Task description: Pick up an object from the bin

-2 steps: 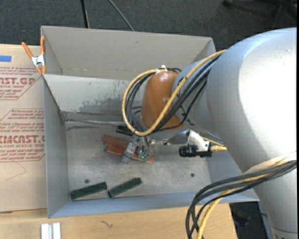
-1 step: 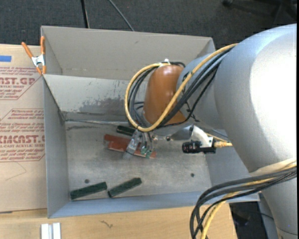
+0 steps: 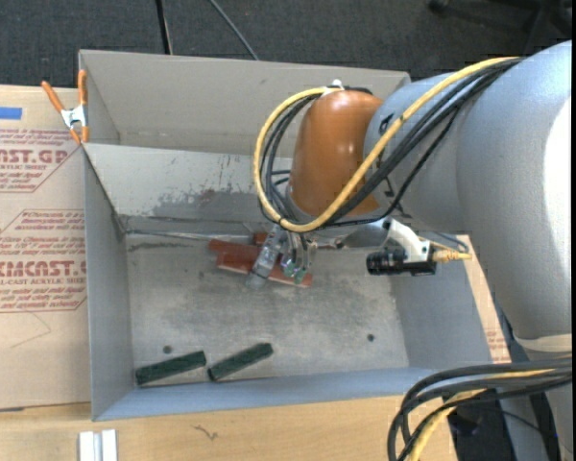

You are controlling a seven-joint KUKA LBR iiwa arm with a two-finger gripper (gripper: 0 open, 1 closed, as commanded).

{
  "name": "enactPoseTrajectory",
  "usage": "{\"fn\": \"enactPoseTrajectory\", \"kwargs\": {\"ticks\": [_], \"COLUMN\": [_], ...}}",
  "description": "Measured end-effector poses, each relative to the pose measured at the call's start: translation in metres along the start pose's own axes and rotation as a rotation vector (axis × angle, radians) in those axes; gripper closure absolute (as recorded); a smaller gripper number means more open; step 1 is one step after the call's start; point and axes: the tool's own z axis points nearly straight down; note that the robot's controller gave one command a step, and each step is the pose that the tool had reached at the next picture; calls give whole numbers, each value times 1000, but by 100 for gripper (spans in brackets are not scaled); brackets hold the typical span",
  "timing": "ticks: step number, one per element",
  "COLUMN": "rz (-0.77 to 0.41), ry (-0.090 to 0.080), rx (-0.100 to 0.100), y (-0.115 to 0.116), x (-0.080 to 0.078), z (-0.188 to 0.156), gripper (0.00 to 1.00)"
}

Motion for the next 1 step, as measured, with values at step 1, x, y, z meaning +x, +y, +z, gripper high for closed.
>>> {"fn": "enactPoseTrajectory", "kwargs": {"ticks": [1], "rz": [0], "ry": [4], "rx": [3], "y": [0], "x": [0], "z": [-5], "gripper": [100]}}
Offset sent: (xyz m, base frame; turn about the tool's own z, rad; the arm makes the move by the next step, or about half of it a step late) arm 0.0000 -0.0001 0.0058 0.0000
